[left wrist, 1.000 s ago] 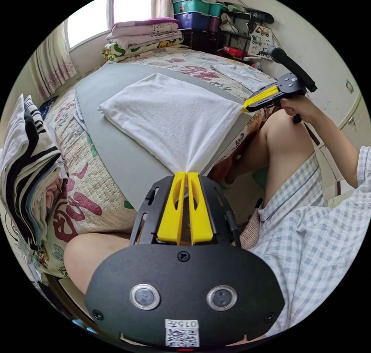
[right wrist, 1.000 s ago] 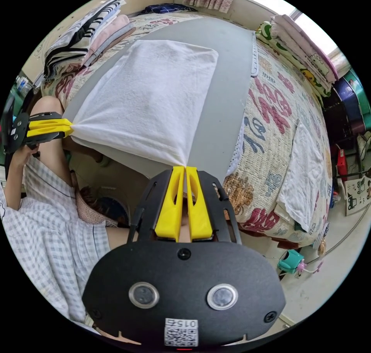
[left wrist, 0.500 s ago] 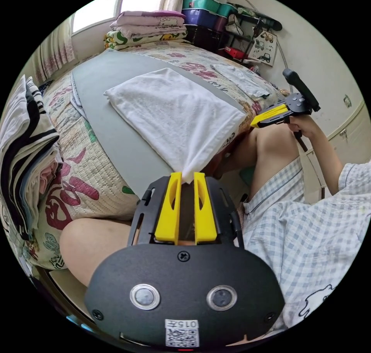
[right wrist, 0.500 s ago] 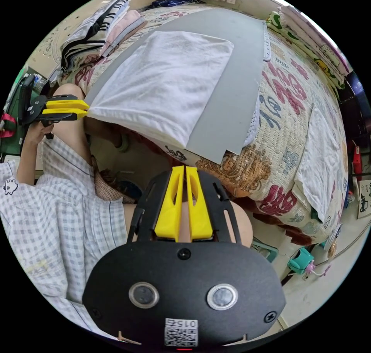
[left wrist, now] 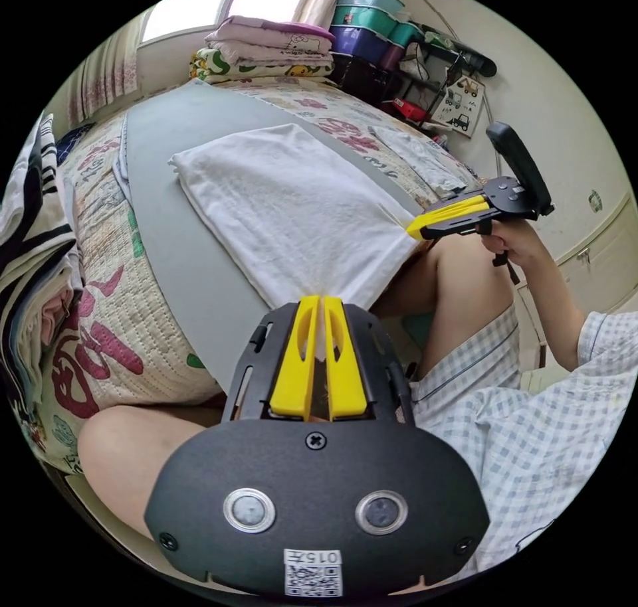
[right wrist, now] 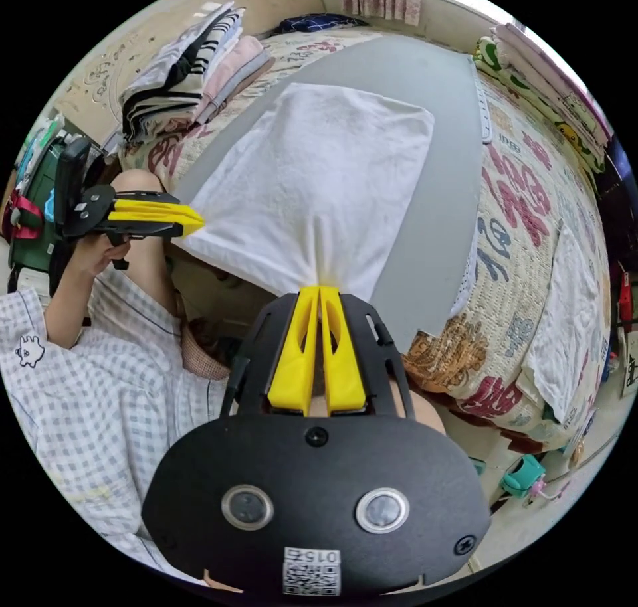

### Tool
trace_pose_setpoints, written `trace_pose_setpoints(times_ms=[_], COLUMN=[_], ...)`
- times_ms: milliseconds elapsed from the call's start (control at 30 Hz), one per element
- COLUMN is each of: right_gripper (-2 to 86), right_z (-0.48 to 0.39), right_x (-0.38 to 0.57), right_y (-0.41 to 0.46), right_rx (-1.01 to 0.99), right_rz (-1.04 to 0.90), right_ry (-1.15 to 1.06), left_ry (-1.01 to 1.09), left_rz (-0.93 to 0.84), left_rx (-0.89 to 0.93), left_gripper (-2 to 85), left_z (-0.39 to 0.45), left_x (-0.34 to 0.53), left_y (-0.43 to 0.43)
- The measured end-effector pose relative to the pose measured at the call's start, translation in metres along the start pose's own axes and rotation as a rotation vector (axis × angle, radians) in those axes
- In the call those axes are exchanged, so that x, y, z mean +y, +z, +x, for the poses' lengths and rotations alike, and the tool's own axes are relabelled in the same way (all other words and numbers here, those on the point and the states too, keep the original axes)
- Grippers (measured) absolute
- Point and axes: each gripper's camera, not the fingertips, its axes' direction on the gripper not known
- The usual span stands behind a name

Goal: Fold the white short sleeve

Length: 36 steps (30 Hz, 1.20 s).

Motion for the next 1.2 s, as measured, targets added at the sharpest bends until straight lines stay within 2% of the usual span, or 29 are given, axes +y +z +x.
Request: trace_pose_setpoints(times_ms=[300, 400, 600, 733, 867, 967, 1200], right_gripper=[-0.7, -0.5, 2.2, 8.0, 11.1, 11.5, 12.6], right_z=[0.015, 0.026, 0.059, 0.067, 0.076, 0.084, 0.09], right_x=[0.001, 0.005, -0.01, -0.058, -0.122, -0.167, -0.248], right_y=[-0.073, -0.108, -0.196, -0.23, -0.243, -0.251, -0.262], right_rx=[-0.175, -0.253, -0.327, -0.332, -0.373, -0.361, -0.344], right_rz=[0.018, 0.052, 0.294, 0.366, 0.356, 0.337, 0.27], right_ry=[0.088, 0.118, 0.227, 0.266, 0.312, 0.352, 0.417], left_ry=[-0.048, -0.065, -0.171, -0.24, -0.332, -0.318, -0.364], left_rz=[-0.018, 0.051, 0.254, 0.304, 0.263, 0.252, 0.278], left_rx=[0.094, 0.077, 0.015, 0.041, 0.019, 0.028, 0.171], left_gripper=[-0.3, 0.9, 7.7, 10.3, 12.8, 13.5, 13.1], left_z=[-0.061, -0.091, -0.196, -0.269, -0.334, -0.354, -0.405], left_x=[0.031, 0.038, -0.003, -0.051, -0.086, -0.092, -0.105], left_y=[0.037, 0.027, 0.019, 0.061, 0.115, 0.141, 0.176])
